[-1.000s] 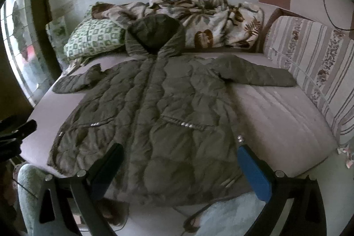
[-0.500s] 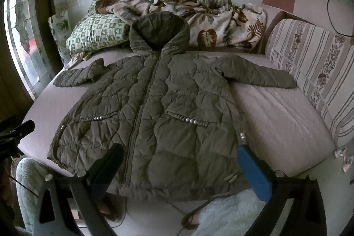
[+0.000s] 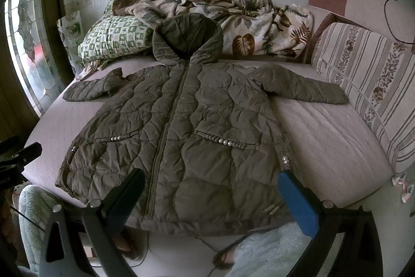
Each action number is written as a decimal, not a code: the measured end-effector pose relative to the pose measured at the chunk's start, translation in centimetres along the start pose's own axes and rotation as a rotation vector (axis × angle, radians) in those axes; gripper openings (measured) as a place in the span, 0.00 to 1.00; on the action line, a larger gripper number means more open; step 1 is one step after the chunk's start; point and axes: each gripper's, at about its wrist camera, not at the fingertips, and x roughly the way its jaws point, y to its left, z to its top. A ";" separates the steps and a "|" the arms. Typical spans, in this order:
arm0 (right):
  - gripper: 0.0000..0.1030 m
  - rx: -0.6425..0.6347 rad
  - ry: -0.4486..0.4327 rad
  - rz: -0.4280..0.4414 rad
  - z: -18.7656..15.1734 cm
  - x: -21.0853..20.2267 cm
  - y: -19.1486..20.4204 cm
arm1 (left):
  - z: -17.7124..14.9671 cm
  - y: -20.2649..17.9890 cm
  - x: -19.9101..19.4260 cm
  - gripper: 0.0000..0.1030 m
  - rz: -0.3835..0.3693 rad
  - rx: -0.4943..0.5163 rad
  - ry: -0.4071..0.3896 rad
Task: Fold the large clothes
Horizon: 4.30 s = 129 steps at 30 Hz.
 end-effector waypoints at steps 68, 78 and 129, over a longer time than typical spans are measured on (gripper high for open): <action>1.00 -0.193 0.122 0.020 7.0 13.0 9.3 | 7.4 16.2 14.0 1.00 0.224 -0.211 0.142; 1.00 -0.246 0.120 0.037 9.3 16.4 12.1 | 11.0 26.0 23.9 1.00 0.311 -0.317 0.248; 1.00 -0.196 0.155 0.030 13.8 23.8 10.3 | 27.8 22.5 20.6 0.16 0.211 -0.174 -0.056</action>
